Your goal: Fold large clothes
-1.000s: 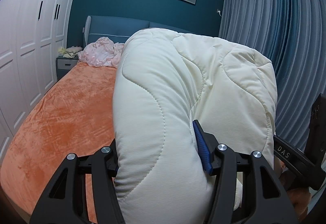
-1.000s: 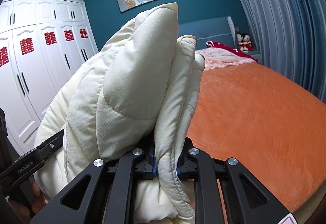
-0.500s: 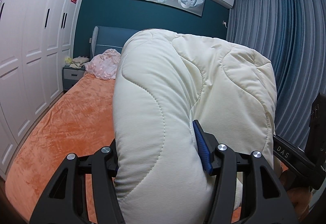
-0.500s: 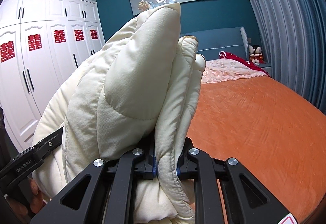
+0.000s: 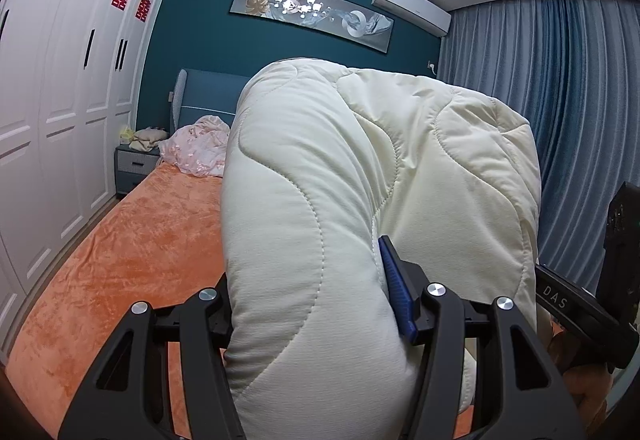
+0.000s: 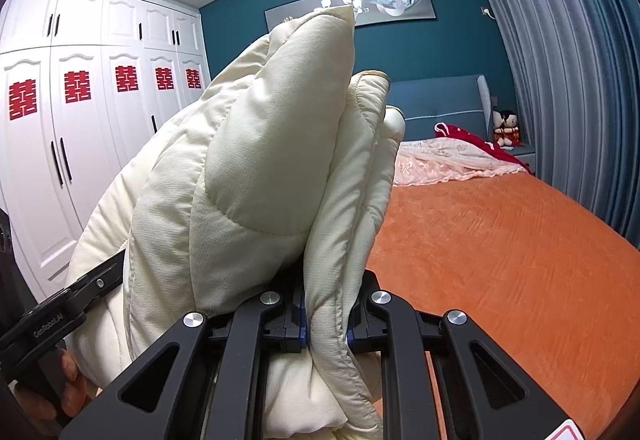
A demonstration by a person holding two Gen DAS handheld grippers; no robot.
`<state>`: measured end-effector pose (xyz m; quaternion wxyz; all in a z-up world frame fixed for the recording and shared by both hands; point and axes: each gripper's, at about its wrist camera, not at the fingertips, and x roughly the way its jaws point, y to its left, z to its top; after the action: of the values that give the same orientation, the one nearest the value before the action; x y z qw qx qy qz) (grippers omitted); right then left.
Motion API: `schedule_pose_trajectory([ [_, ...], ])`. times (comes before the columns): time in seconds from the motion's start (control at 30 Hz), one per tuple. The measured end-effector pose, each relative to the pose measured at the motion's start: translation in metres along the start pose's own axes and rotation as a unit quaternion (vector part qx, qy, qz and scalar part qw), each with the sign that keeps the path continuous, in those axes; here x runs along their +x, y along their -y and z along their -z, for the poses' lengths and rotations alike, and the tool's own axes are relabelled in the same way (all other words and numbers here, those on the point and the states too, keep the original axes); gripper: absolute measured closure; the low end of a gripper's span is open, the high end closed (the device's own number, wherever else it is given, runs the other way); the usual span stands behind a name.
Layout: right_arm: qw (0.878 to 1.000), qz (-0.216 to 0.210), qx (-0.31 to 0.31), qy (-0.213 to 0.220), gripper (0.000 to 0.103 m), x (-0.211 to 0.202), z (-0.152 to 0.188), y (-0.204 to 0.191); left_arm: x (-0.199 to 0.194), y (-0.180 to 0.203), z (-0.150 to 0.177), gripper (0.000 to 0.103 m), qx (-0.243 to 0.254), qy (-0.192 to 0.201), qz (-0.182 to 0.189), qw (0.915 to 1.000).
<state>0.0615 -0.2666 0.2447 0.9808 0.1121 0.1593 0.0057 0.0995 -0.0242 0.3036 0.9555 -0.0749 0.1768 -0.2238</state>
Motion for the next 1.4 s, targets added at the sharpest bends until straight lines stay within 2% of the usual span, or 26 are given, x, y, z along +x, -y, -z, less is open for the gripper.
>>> schedule_pose_trajectory([
  [0.43,1.0,-0.003,-0.01,0.008,0.089,0.014,-0.004,0.001,0.015,-0.011,-0.006,0.049,-0.006,0.009,0.012,0.9999],
  [1.03,0.998,0.004,0.007,-0.055,0.089,0.077,0.017,0.007,0.085,-0.048,0.028,0.049,-0.034,-0.059,0.007,0.9977],
  [1.3,0.998,0.023,0.007,-0.066,0.089,0.081,0.018,0.008,0.109,-0.05,0.047,0.049,-0.047,-0.08,0.025,0.9954],
  [1.4,0.995,0.028,0.019,-0.093,0.089,0.099,0.026,0.013,0.124,-0.054,0.059,0.048,-0.053,-0.093,0.024,0.994],
])
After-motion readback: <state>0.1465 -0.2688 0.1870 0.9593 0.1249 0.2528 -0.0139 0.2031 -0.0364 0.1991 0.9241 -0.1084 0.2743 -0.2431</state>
